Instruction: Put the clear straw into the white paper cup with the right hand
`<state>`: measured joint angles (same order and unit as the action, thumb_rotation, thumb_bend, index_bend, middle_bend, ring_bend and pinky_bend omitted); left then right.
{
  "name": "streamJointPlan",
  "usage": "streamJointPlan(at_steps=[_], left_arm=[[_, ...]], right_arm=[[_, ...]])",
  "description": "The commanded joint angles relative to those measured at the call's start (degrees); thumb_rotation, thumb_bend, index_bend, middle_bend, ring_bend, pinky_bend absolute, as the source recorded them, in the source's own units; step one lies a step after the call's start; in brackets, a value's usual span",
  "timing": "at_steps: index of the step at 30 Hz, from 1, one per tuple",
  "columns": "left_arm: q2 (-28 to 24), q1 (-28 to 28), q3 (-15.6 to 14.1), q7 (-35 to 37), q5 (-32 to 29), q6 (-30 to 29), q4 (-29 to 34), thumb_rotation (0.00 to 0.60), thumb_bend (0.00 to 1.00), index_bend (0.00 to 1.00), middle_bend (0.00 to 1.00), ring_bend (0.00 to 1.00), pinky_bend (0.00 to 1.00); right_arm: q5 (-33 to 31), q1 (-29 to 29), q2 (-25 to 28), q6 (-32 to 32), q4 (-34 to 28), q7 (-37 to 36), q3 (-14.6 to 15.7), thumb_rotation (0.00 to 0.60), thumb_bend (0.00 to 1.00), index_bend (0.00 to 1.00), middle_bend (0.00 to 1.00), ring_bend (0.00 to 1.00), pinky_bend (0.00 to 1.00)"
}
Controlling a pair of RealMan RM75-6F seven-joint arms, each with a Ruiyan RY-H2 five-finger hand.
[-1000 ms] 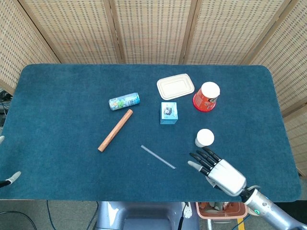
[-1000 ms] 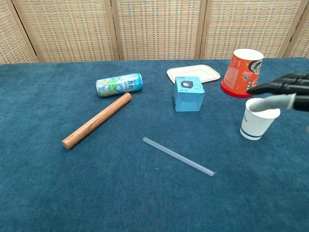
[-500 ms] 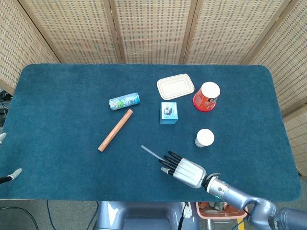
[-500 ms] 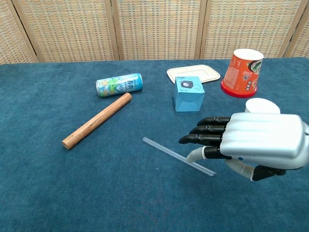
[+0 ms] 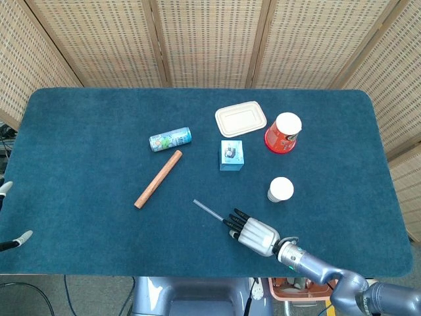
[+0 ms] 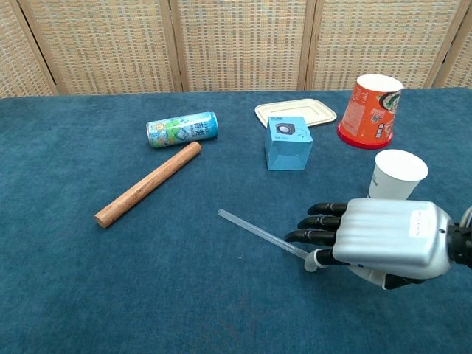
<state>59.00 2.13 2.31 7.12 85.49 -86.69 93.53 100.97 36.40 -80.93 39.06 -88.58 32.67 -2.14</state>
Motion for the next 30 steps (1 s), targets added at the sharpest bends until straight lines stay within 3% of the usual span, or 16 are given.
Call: streamJointPlan(at_steps=[1,18,27,28,30], left_arm=[[0.0,-0.02,0.0,-0.03,-0.03,-0.02,0.04,0.6,0.15,0.0,0.0,0.0,0.0],[0.09,0.19,0.0,-0.61,-0.27,0.39,0.25,0.6,0.15,0.0,0.0,0.0,0.0],[-0.05,0.41,-0.09,-0.37,-0.19,0.82,0.26,0.6,0.15,0.0,0.0,0.0,0.0],[-0.08,0.41,-0.08,-0.3,-0.17,0.78,0.28,0.6,0.15,0.0,0.0,0.0,0.0],[-0.11,0.37,-0.11,-0.16,-0.12,0.71,0.25,0.6,0.15,0.0,0.0,0.0,0.0]], right_arm=[[-2.13,-0.43,-0.36,-0.42,0.47,4.18,-0.19,0.6,0.91,0.29,0.0,0.0,0.0],[-6.39,-1.06,0.58,4.12,2.76,18.66,-1.56,0.6,0.91,0.33,0.0,0.0,0.0],[-9.14,-0.83,2.61,5.09,-0.21,22.43,-2.01,0.6,0.91,0.33,0.0,0.0,0.0],[-9.35,-0.78,2.92,5.23,-0.77,22.3,-2.08,0.6,0.89,0.33,0.0,0.0,0.0],[-9.61,-0.75,3.51,6.1,-2.33,20.75,-2.35,0.6,0.74,0.33,0.0,0.0,0.0]])
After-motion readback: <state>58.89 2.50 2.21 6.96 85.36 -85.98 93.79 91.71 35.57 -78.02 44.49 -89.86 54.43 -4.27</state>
